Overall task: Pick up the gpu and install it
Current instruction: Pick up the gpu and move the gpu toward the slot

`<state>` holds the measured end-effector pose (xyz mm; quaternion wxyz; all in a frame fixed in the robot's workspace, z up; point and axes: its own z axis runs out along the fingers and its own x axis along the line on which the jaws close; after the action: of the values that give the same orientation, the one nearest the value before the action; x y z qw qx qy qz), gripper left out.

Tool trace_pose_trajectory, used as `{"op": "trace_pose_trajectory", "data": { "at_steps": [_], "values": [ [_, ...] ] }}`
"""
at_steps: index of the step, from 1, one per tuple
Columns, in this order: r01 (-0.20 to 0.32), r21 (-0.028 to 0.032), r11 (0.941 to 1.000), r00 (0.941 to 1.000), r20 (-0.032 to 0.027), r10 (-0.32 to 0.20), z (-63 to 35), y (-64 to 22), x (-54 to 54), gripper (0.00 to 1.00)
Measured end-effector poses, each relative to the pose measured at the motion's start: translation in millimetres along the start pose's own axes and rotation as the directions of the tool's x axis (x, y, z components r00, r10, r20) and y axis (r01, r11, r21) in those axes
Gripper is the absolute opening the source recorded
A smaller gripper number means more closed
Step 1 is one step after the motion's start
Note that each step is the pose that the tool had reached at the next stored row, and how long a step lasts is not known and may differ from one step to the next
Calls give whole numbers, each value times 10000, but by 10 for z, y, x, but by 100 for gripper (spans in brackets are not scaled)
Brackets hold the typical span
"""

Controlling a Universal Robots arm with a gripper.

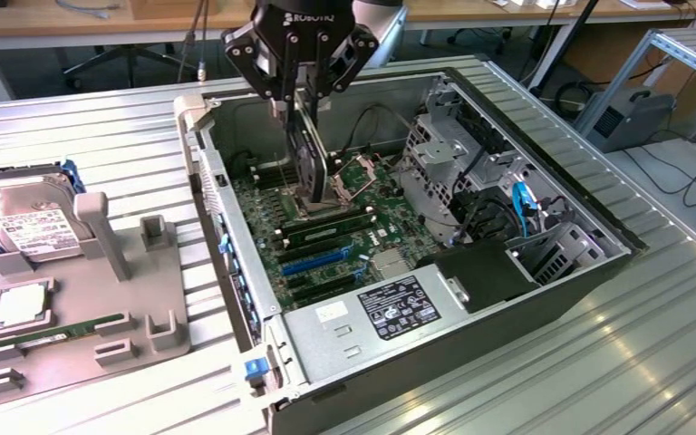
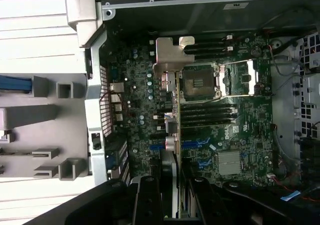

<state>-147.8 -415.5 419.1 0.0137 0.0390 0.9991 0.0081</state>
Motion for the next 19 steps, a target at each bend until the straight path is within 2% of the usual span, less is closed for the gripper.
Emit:
{"op": "trace_pose_trajectory", "data": {
  "at_steps": [19],
  "values": [
    [1, 51, 10000, 10000, 4, -1, 73, 20, -260, 27]
  ]
}}
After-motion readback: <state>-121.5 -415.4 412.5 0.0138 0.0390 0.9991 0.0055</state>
